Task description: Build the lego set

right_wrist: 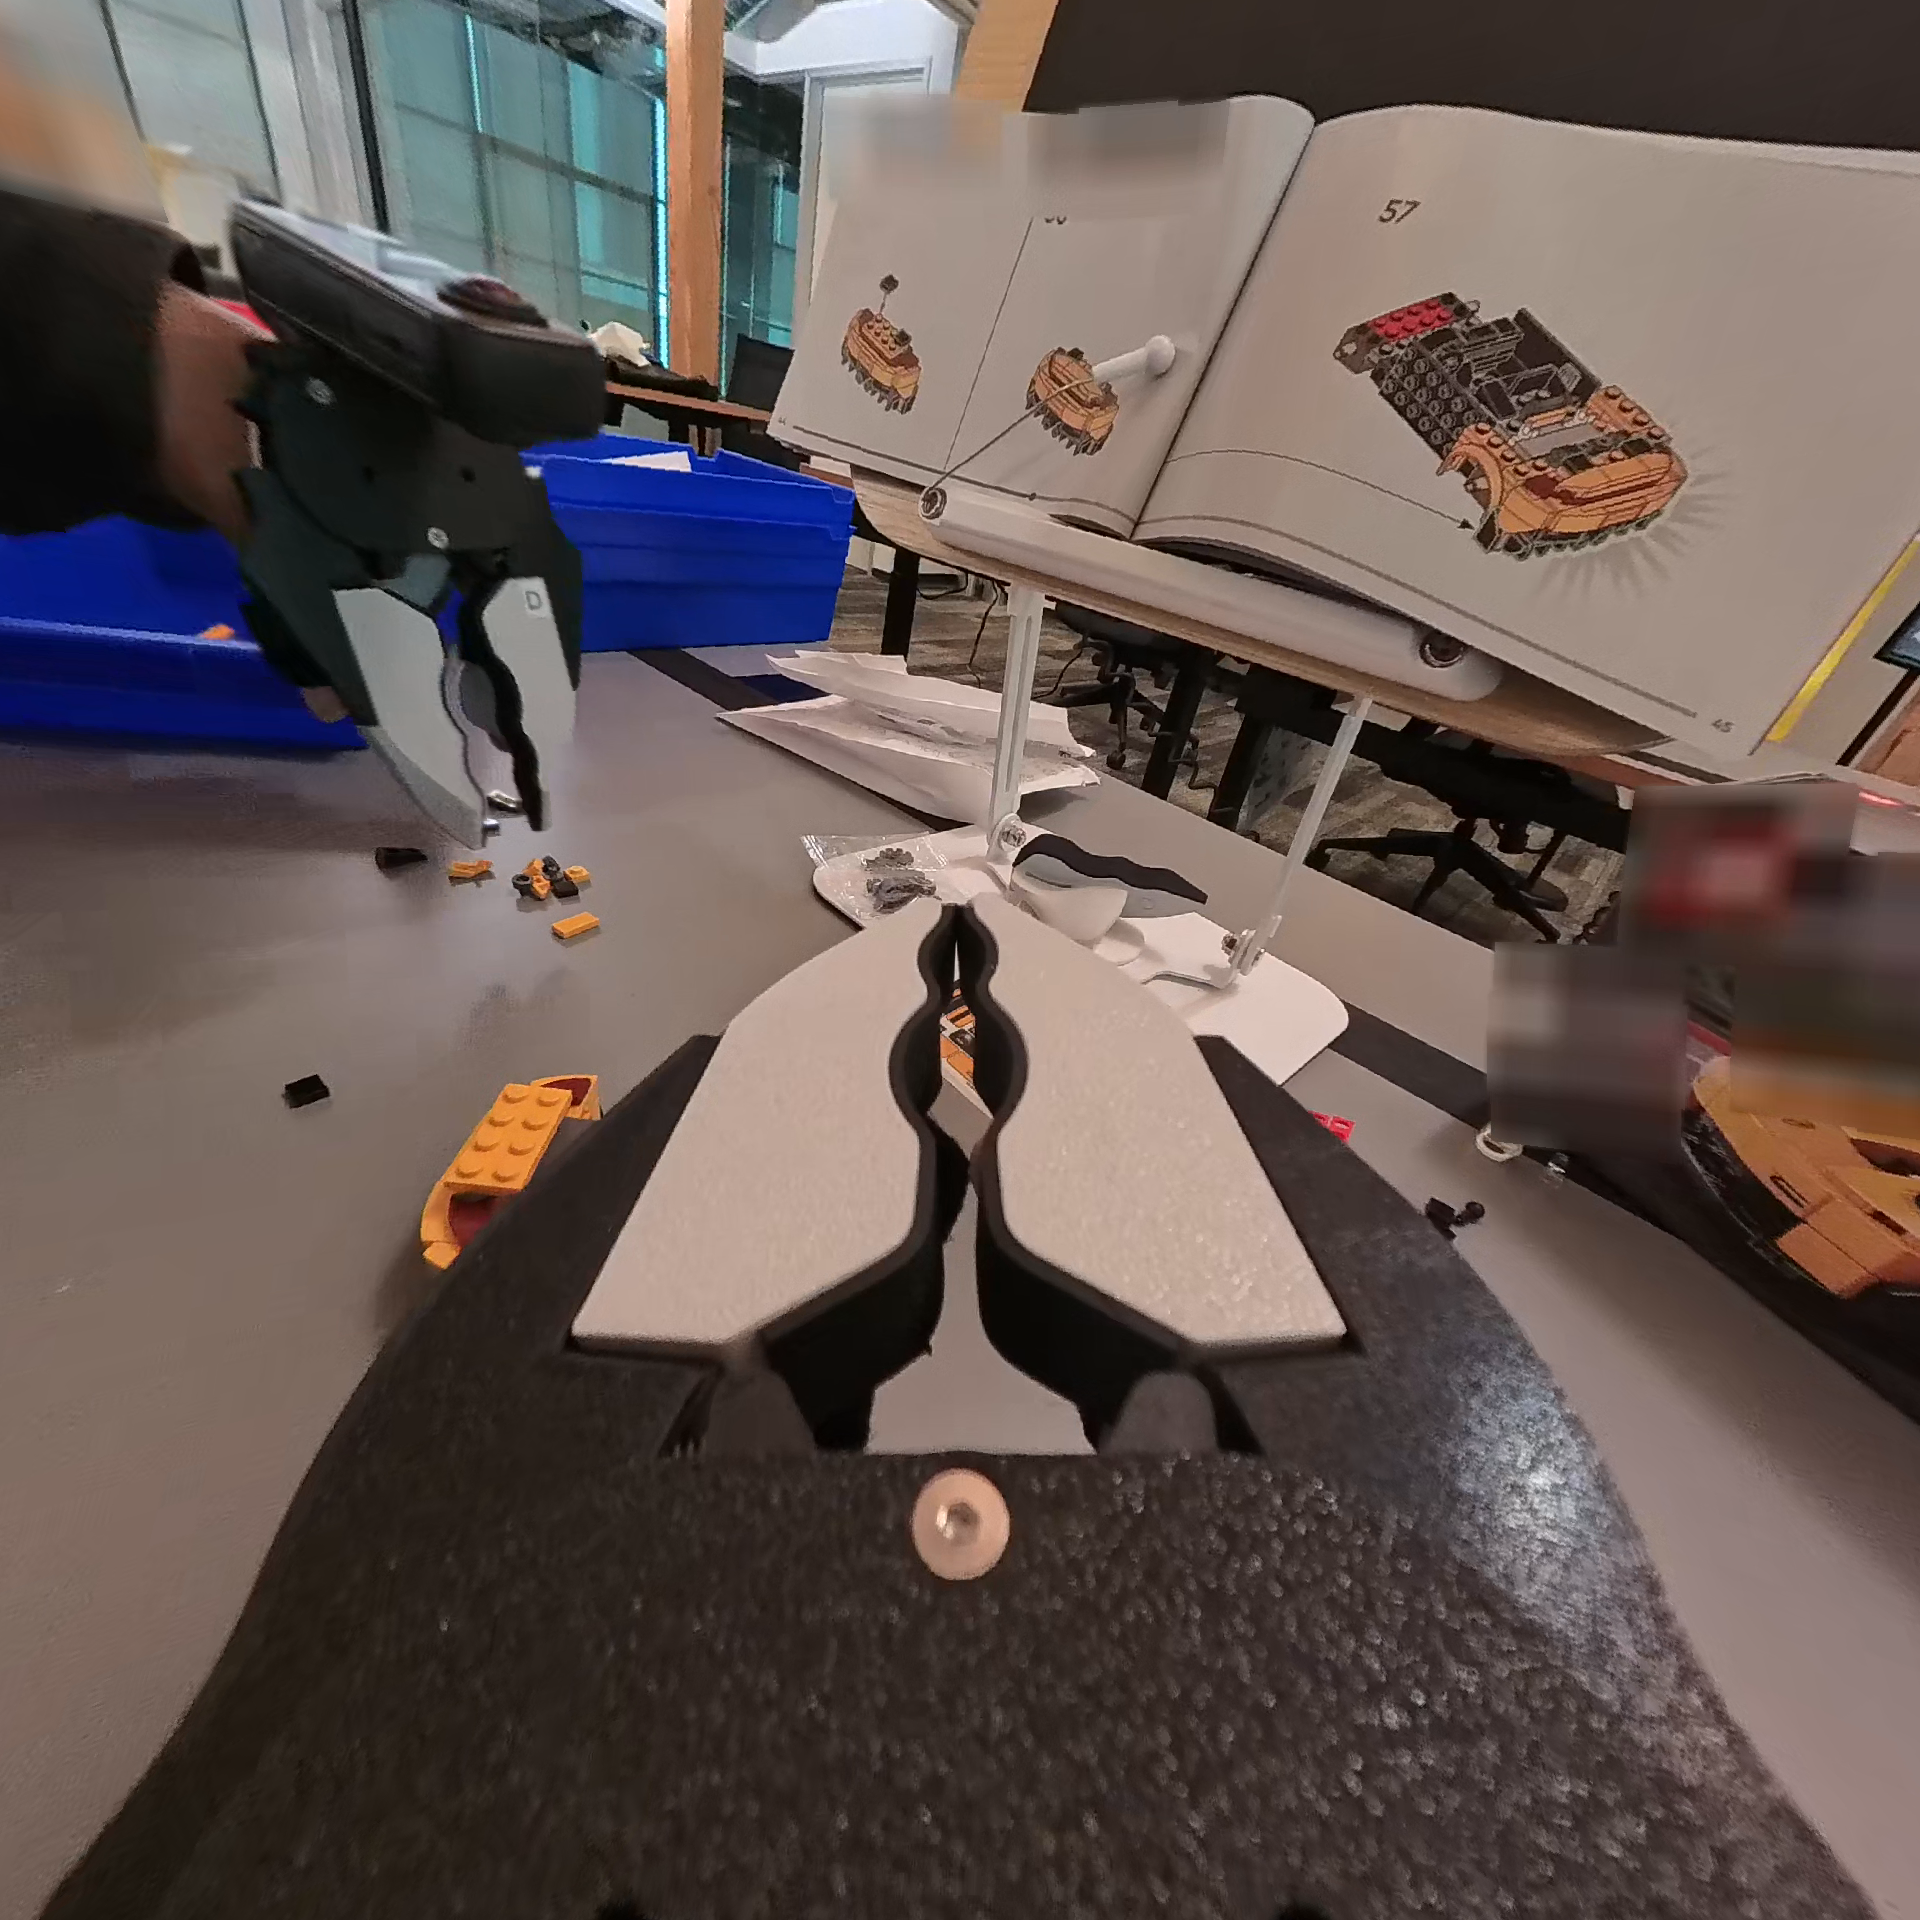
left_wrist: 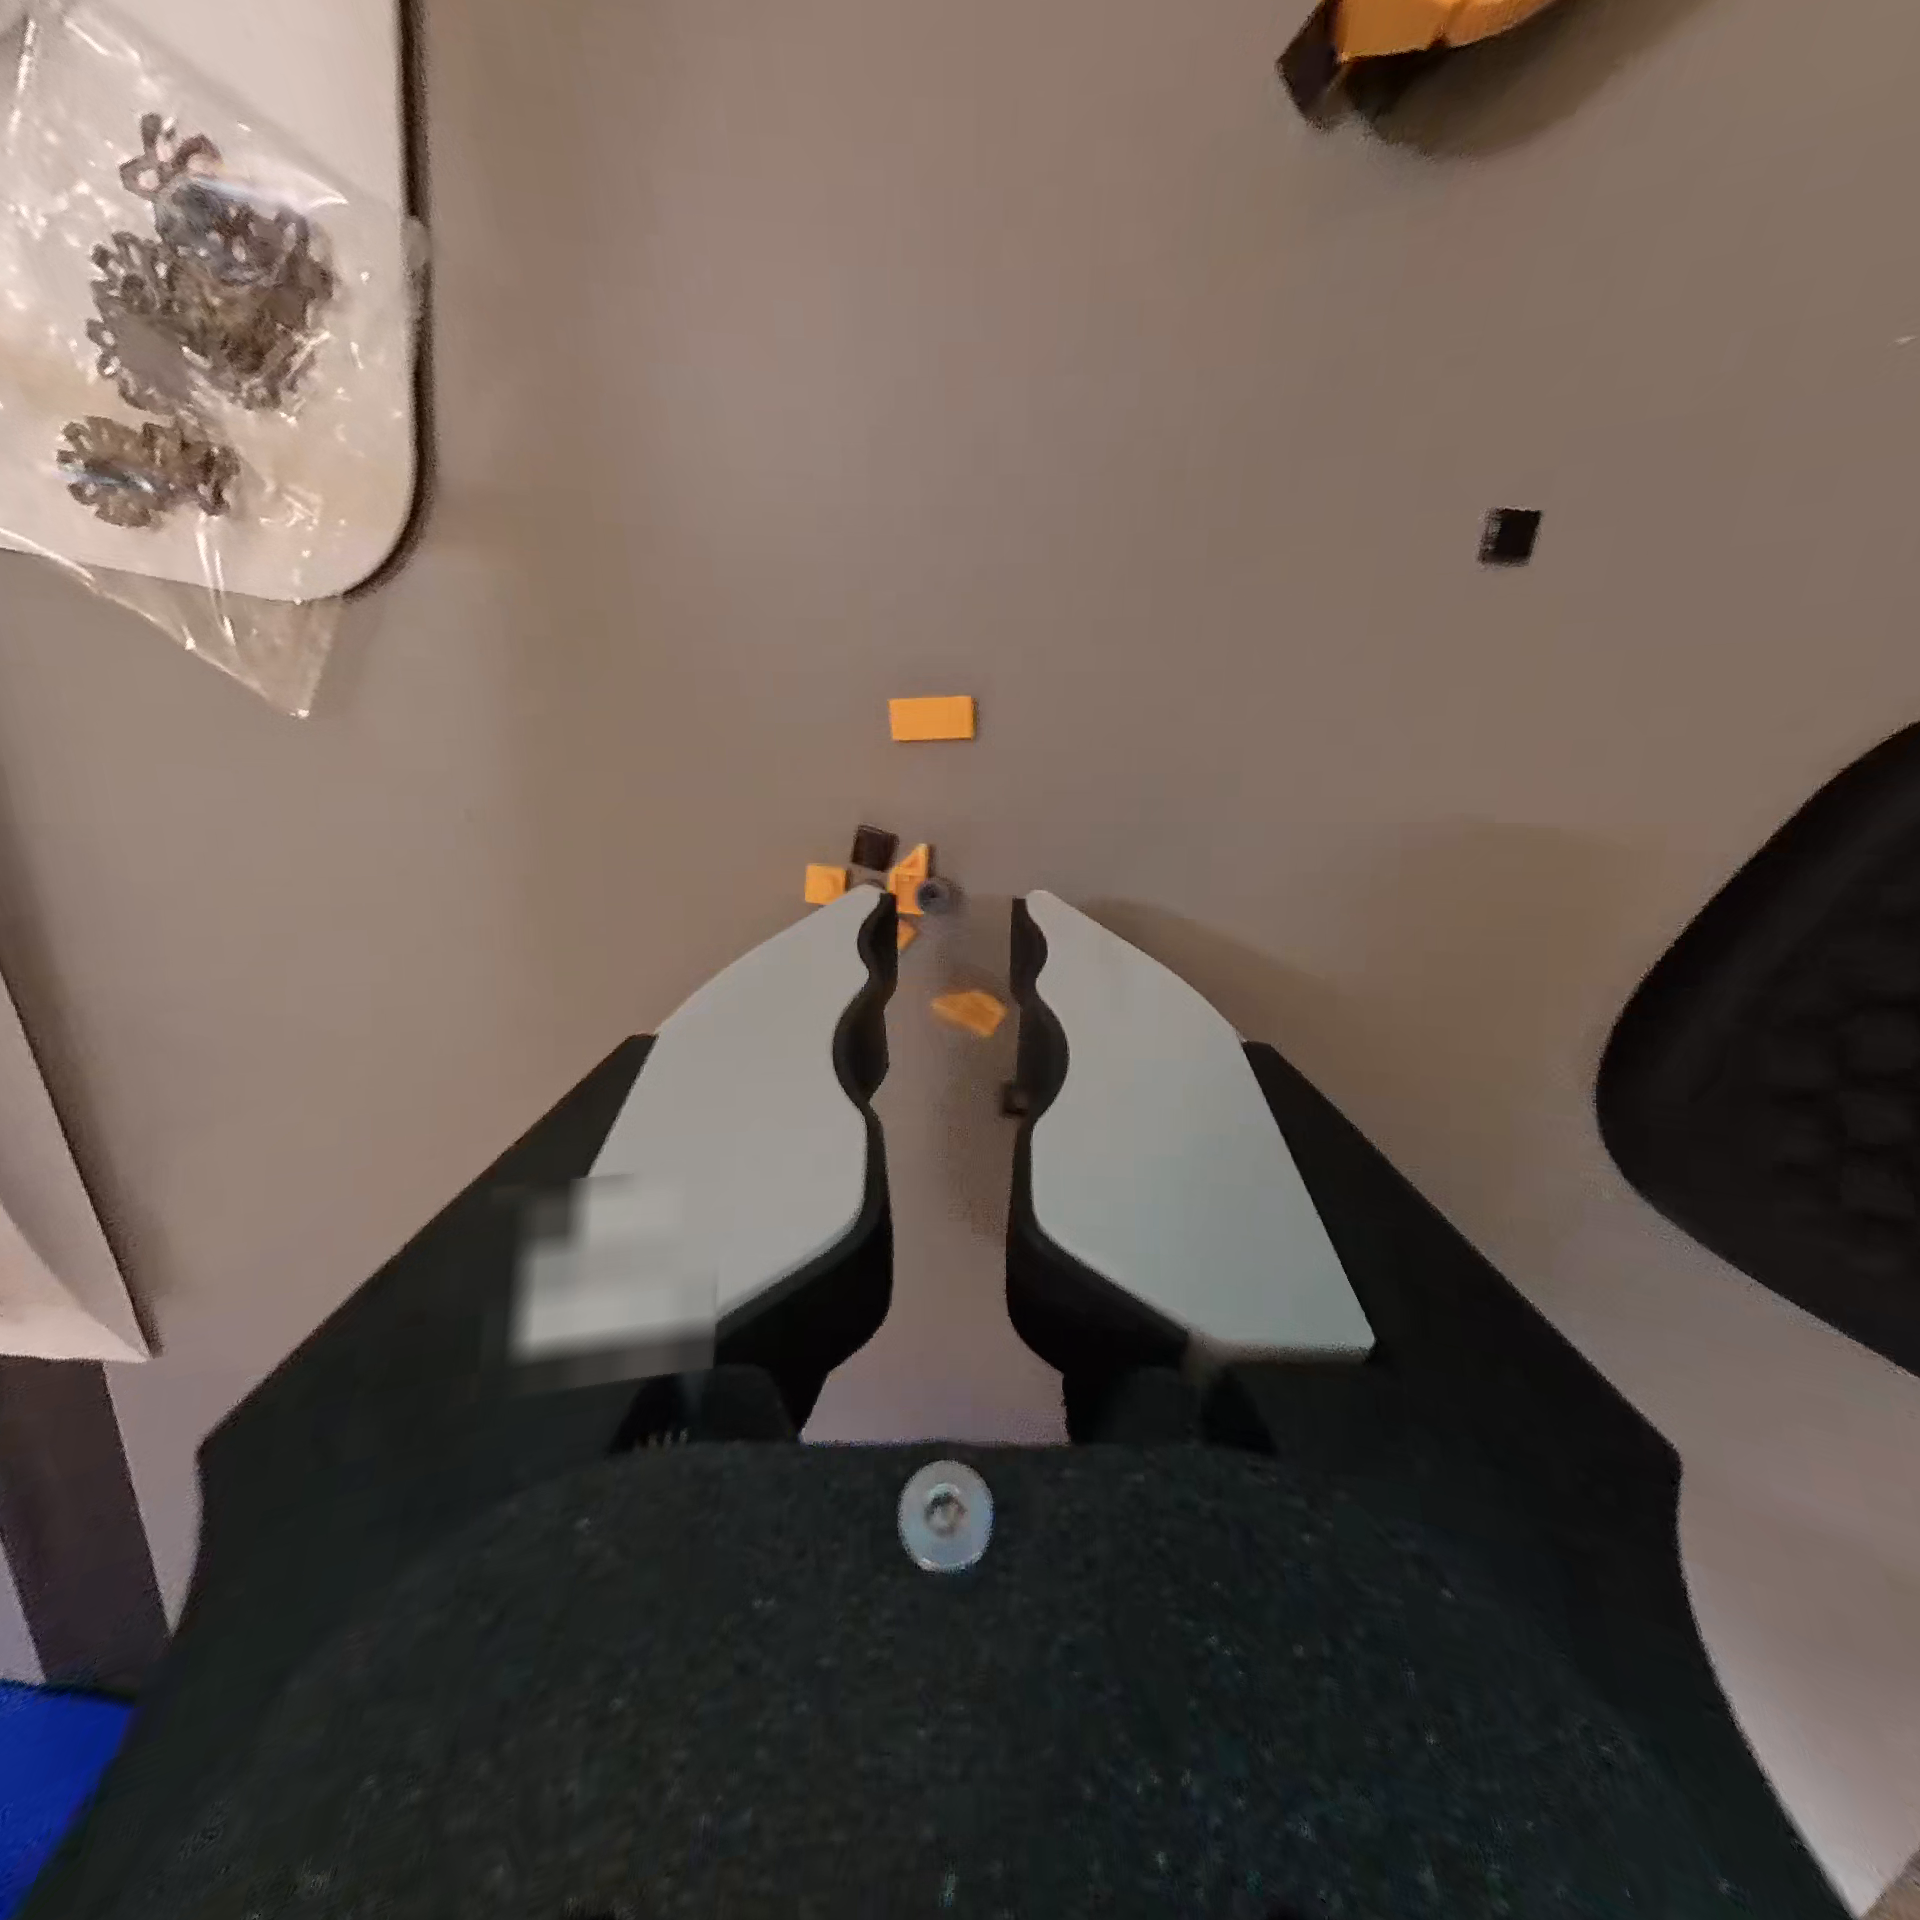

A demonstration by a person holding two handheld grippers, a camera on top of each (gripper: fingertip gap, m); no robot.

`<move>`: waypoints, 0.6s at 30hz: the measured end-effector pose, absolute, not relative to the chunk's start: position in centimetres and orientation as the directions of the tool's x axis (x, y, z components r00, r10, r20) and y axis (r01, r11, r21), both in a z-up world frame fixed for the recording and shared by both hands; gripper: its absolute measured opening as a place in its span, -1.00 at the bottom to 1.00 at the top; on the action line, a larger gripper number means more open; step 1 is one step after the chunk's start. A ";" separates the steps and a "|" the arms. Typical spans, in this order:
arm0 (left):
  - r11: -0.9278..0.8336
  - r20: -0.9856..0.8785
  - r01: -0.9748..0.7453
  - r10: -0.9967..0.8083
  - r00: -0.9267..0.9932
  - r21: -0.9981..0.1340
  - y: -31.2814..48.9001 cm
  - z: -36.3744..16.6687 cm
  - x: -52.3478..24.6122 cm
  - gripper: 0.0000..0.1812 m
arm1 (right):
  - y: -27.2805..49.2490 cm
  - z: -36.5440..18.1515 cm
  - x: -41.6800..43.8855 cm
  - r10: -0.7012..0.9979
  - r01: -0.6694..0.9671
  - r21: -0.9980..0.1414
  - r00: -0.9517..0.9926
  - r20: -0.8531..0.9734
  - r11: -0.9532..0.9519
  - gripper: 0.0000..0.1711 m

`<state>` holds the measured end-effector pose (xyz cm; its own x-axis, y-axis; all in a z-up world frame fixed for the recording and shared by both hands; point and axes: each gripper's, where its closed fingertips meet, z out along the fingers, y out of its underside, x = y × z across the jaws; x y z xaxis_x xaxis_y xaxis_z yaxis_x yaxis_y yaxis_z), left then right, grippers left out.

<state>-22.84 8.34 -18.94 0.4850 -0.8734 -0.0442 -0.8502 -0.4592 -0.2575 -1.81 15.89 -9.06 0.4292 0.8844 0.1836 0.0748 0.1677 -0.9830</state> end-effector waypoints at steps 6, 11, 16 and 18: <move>-0.479 -0.002 -0.842 -0.869 0.495 -0.247 10.4 -20.0 -22.8 -0.90 | 16.0 -9.2 -1.8 0.890 0.072 -0.986 0.424 0.167 0.151 -1.00; -0.468 0.055 -0.859 -0.882 0.467 -0.209 10.7 -20.8 -22.7 -0.88 | 16.0 -9.3 -1.8 0.895 0.071 -0.988 0.419 0.155 0.138 -1.00; -0.452 0.085 -0.872 -0.892 0.444 -0.189 10.2 -21.1 -22.9 -0.85 | 16.1 -9.4 -1.8 0.898 0.067 -0.990 0.416 0.140 0.124 -1.00; -0.453 0.077 -0.874 -0.891 0.447 -0.175 10.2 -21.4 -23.3 -0.86 | 16.1 -9.4 -1.9 0.900 0.067 -0.991 0.414 0.135 0.118 -1.00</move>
<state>-23.34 10.17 -21.35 0.4467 -0.8914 0.0767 -0.8740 -0.4531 -0.1753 -1.88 16.07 -9.45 0.4136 0.9004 0.1353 0.0674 0.1180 -0.9907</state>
